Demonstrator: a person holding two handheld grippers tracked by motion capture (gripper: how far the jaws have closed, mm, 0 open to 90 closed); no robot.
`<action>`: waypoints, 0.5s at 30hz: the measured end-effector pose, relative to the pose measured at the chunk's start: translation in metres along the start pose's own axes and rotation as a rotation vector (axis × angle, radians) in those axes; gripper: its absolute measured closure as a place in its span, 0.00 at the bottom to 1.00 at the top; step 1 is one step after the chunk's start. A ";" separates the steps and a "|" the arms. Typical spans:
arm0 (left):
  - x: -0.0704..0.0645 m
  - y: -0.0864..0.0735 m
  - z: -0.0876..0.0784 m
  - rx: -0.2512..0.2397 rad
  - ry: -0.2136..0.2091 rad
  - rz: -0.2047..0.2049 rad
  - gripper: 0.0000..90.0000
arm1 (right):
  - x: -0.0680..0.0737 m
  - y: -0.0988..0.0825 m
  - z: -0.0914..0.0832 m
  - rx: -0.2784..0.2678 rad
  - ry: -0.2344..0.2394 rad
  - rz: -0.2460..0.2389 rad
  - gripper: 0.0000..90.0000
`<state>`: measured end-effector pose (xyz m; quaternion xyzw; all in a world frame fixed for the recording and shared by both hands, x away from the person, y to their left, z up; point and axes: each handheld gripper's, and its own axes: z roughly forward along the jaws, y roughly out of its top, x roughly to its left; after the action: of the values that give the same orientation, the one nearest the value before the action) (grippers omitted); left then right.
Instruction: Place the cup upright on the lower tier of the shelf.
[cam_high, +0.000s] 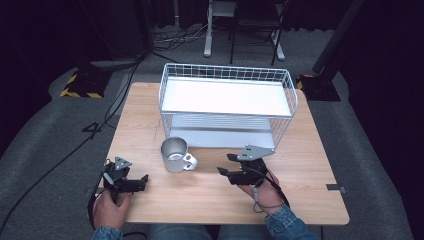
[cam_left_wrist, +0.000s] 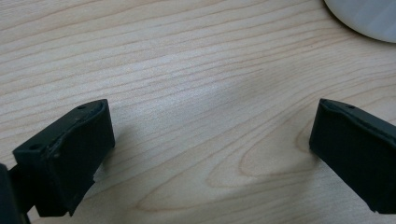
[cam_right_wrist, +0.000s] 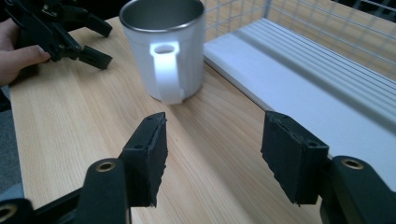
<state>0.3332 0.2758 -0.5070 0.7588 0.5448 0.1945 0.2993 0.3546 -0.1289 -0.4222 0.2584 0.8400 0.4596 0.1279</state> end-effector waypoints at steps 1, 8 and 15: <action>0.000 0.000 0.000 0.000 0.000 0.000 0.00 | 0.002 0.002 0.004 -0.008 0.011 -0.003 0.46; 0.000 0.000 0.000 0.000 0.000 0.000 0.00 | 0.011 0.013 0.034 -0.025 0.082 -0.015 0.47; 0.000 0.000 0.000 0.000 0.000 0.000 0.00 | 0.017 0.021 0.063 -0.009 0.116 -0.002 0.53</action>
<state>0.3332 0.2758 -0.5070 0.7588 0.5448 0.1945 0.2993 0.3758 -0.0658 -0.4391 0.2298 0.8443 0.4774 0.0804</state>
